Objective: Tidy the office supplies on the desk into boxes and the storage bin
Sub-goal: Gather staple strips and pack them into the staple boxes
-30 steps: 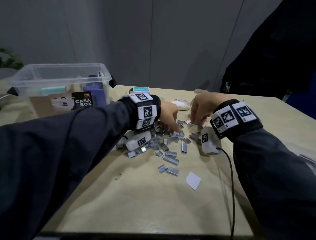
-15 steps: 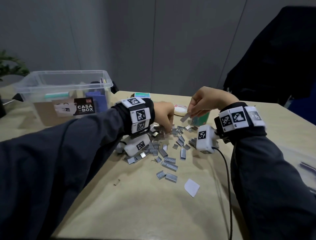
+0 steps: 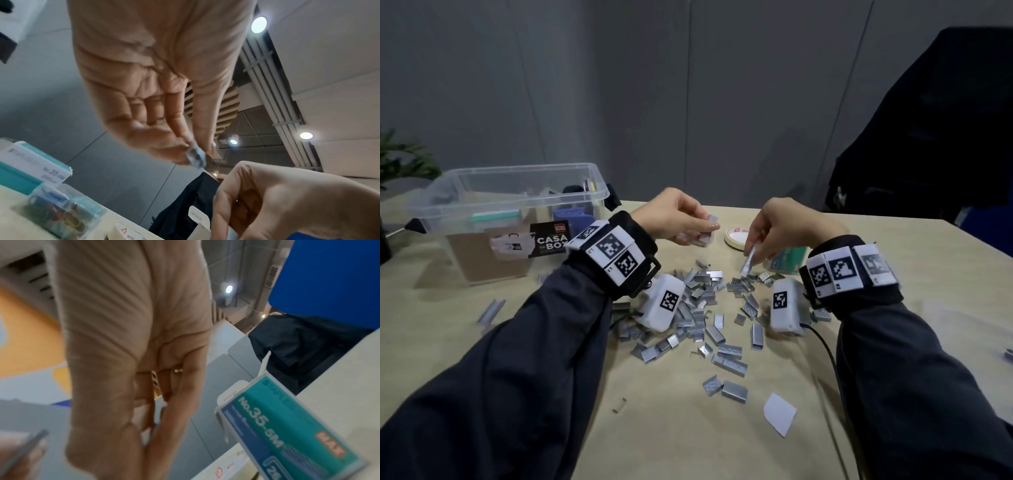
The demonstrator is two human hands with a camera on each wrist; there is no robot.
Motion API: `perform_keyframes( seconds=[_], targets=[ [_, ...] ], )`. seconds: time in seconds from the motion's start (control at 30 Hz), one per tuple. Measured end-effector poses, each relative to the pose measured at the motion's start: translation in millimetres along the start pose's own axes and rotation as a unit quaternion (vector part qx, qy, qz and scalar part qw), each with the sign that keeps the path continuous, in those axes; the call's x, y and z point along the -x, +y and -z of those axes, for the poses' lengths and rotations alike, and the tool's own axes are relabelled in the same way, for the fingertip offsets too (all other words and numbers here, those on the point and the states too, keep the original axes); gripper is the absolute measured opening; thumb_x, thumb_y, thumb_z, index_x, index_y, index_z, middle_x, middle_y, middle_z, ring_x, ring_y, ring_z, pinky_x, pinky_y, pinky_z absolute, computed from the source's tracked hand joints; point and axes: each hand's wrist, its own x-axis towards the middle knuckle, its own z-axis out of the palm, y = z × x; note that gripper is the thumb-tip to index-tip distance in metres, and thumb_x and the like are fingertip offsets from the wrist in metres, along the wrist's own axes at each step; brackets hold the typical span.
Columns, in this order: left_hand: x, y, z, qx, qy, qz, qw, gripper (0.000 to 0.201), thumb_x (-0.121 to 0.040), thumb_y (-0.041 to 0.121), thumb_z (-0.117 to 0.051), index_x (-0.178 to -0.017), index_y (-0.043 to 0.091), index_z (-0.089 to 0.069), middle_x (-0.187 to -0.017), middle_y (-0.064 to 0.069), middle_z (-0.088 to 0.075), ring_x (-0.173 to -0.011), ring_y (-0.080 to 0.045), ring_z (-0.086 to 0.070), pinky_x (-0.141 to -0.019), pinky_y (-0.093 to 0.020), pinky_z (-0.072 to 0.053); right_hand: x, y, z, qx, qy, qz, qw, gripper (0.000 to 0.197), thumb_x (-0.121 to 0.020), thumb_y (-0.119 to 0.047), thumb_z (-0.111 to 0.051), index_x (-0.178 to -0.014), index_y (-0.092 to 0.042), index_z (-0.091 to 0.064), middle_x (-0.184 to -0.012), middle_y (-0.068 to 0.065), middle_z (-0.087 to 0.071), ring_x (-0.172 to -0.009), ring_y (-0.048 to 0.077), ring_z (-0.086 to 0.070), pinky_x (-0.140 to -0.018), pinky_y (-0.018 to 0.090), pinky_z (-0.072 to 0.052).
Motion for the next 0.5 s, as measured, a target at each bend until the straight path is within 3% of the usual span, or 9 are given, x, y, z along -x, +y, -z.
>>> perform_keyframes(
  seconds=[0.1,0.27,0.37,0.47,0.5],
  targets=[
    [0.5,-0.2,1.6,0.048,-0.004,0.010,0.999,0.018,-0.086,0.011,-0.071,-0.099,0.000,-0.066,-0.075,-0.007,-0.065,-0.054,-0.005,-0.062,-0.053,-0.016,-0.052,-6.9,2.2,-7.6,0.004,0.023,-0.013,1.000,0.008,-0.071,-0.009,-0.086,-0.074,-0.011,-0.079,-0.067,-0.001,-0.074,-0.064,0.009,-0.073,-0.070,0.028,-0.061],
    [1.6,-6.1,3.6,0.097,-0.038,0.057,0.993,0.015,-0.090,0.000,-0.062,-0.105,0.003,-0.064,-0.082,-0.011,-0.069,-0.061,-0.012,-0.068,-0.058,-0.020,-0.057,-4.4,0.7,-3.9,-0.104,0.023,-0.005,0.994,0.006,-0.082,-0.008,-0.077,-0.086,-0.003,-0.076,-0.074,0.008,-0.076,-0.071,0.016,-0.074,-0.063,0.019,-0.057],
    [-0.5,-10.3,-1.1,0.088,-0.049,0.090,0.991,0.017,-0.094,-0.006,-0.052,-0.093,0.005,-0.065,-0.076,-0.010,-0.062,-0.058,-0.010,-0.060,-0.056,-0.019,-0.055,-1.2,0.9,2.0,-0.168,0.040,0.017,0.985,0.008,-0.084,-0.005,-0.074,-0.090,-0.001,-0.076,-0.080,0.013,-0.076,-0.073,0.018,-0.073,-0.066,0.019,-0.057],
    [-1.9,-8.5,-3.3,0.074,-0.045,0.110,0.990,0.013,-0.094,0.008,-0.060,-0.093,-0.001,-0.069,-0.081,-0.011,-0.060,-0.059,-0.010,-0.054,-0.053,-0.016,-0.051,1.0,-1.1,4.7,-0.225,0.066,0.025,0.972,0.010,-0.087,-0.005,-0.070,-0.094,0.001,-0.074,-0.085,0.018,-0.075,-0.074,0.018,-0.070,-0.068,0.019,-0.058],
    [-1.5,-7.9,-3.1,0.068,-0.049,0.109,0.991,0.023,-0.093,0.018,-0.063,-0.098,-0.003,-0.070,-0.086,-0.012,-0.060,-0.059,-0.009,-0.054,-0.053,-0.015,-0.050,1.2,-1.9,4.4,-0.253,0.068,0.024,0.965,0.011,-0.087,-0.004,-0.069,-0.095,0.002,-0.073,-0.088,0.020,-0.074,-0.077,0.020,-0.071,-0.070,0.019,-0.059]
  ],
)
